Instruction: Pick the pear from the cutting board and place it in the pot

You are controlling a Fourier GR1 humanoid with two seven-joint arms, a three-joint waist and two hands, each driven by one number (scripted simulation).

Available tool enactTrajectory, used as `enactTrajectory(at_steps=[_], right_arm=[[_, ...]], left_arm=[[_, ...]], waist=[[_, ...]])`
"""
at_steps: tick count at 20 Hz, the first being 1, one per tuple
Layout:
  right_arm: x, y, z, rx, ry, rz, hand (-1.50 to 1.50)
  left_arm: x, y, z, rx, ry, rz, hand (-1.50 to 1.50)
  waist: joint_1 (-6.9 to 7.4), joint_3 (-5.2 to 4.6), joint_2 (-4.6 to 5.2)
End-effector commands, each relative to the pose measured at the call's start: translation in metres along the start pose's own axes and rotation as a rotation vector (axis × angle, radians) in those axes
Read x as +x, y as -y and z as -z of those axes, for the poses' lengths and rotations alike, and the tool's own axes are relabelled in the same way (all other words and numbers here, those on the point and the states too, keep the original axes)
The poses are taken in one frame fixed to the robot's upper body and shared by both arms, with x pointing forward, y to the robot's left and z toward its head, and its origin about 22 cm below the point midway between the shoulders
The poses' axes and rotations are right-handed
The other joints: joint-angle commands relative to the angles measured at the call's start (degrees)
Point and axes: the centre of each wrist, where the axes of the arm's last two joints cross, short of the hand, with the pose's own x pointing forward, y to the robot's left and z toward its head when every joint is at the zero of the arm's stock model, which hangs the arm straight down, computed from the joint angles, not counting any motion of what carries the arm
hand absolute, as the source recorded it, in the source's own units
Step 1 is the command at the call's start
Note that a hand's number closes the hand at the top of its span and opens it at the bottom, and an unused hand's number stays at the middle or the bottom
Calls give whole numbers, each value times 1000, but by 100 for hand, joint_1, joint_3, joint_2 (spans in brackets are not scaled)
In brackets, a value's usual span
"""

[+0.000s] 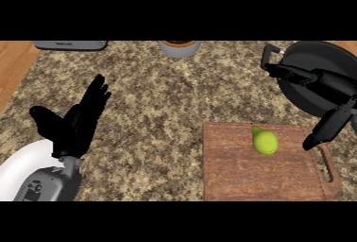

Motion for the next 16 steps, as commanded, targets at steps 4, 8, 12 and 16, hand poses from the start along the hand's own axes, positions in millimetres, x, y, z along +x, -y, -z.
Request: enactTrajectory(at_steps=[4,8,12,16], right_arm=[[67,65,9,210,-123,-226,-150],[98,71,40,337,-212,-308,-150],[88,52,69,446,-324,-346,-150],[74,56,72,471,-406,-345,-150]], left_arm=[[-2,3,-2,-15,-5,-6,0],[-2,16,-2,-31,-16,-15,0],[-5,1,-3,-25,-25,-14,0],[-10,17,-11,10,-3,-7,0]], waist=[[13,-5,15],[37,-9,13],[-9,-9,-1],[-22,-2,12]])
